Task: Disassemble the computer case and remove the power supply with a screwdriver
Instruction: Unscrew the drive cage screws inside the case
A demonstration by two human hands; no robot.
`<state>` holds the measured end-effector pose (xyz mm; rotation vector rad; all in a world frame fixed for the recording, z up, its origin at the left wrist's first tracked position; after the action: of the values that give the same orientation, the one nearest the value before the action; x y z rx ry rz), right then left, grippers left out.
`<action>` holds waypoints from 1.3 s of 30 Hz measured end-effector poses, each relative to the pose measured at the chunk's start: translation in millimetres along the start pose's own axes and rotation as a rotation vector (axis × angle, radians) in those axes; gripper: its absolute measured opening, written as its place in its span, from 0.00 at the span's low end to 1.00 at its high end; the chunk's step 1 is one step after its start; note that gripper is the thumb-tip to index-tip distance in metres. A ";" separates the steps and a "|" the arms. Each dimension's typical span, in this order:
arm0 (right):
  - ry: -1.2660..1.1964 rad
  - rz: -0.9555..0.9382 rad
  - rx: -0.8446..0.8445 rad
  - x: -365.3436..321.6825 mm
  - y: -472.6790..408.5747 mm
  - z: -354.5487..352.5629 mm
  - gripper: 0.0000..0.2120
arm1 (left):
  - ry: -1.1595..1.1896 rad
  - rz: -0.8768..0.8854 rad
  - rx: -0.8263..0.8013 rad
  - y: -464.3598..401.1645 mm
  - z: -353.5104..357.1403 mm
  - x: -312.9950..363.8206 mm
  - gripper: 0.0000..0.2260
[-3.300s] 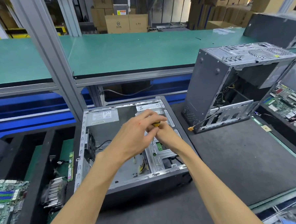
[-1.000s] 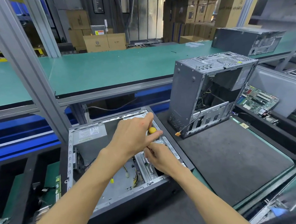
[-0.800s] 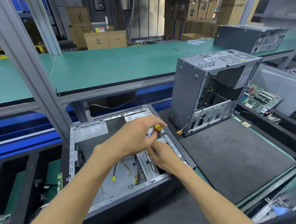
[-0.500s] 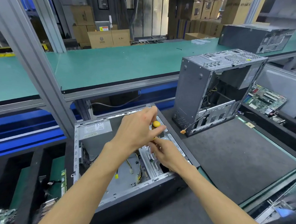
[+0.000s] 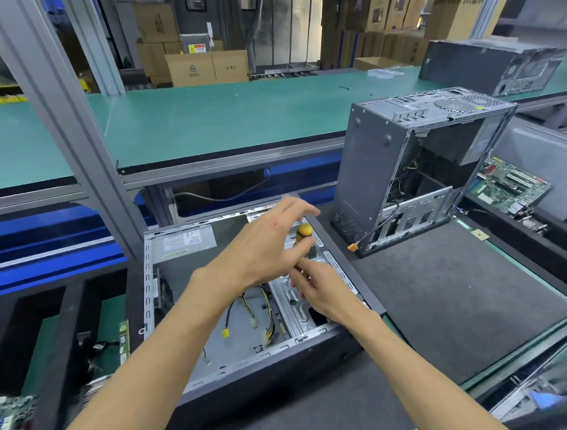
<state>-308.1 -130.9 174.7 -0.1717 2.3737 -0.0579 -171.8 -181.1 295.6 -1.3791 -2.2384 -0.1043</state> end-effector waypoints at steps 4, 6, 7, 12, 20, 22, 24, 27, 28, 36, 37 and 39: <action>0.001 -0.018 0.012 -0.8 -0.9 1.1 0.14 | -0.029 0.036 -0.011 -0.4 -5.8 -0.1 0.12; -0.014 -0.027 0.009 -0.1 -1.4 2.1 0.09 | -0.117 -0.029 0.061 -1.9 -6.7 -1.6 0.06; -0.026 -0.027 0.010 0.2 -1.3 2.1 0.06 | -0.142 -0.072 0.100 -2.6 -6.5 -1.8 0.08; -0.051 -0.023 0.029 0.9 -0.2 1.0 0.13 | -0.076 -0.045 0.095 -3.7 0.4 -1.6 0.09; -0.075 -0.029 0.050 -1.4 -0.9 0.7 0.07 | -0.195 -0.100 0.120 -7.1 -2.4 0.6 0.09; -0.091 -0.023 0.073 -1.1 -0.3 -0.2 0.12 | -0.223 -0.143 0.142 -7.9 2.4 1.6 0.14; -0.105 -0.017 0.079 -1.4 0.2 -0.7 0.14 | -0.138 -0.070 0.108 -8.0 5.1 3.9 0.11; -0.095 -0.023 0.082 -2.4 0.4 -1.2 0.11 | 0.041 0.031 -0.005 -7.1 1.9 3.3 0.13; -0.080 -0.033 0.079 -3.3 0.2 -1.2 0.11 | 0.040 0.022 -0.005 -7.1 0.1 1.6 0.13; -0.094 -0.027 0.069 -2.2 0.1 0.3 0.12 | -0.094 -0.098 0.139 -10.2 8.9 -1.9 0.13; -0.100 -0.029 0.077 -2.1 0.4 -0.2 0.12 | -0.008 -0.055 0.100 -9.4 10.7 -1.4 0.10; -0.100 -0.025 0.078 -1.7 0.5 -0.5 0.13 | 0.137 0.018 0.014 -7.6 10.0 -1.4 0.14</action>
<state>-307.3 -130.2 176.2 -0.1637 2.2652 -0.1502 -181.6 -182.7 287.8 -1.3423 -2.1097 -0.1714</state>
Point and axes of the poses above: each hand's wrist, its own y-axis away from the middle knuckle, its own z-axis out of the palm, x = y × z, the point moved 2 cm from there along -y, towards the middle knuckle, and after that the axes turned 12 degrees about -x, right-handed, at the moved point
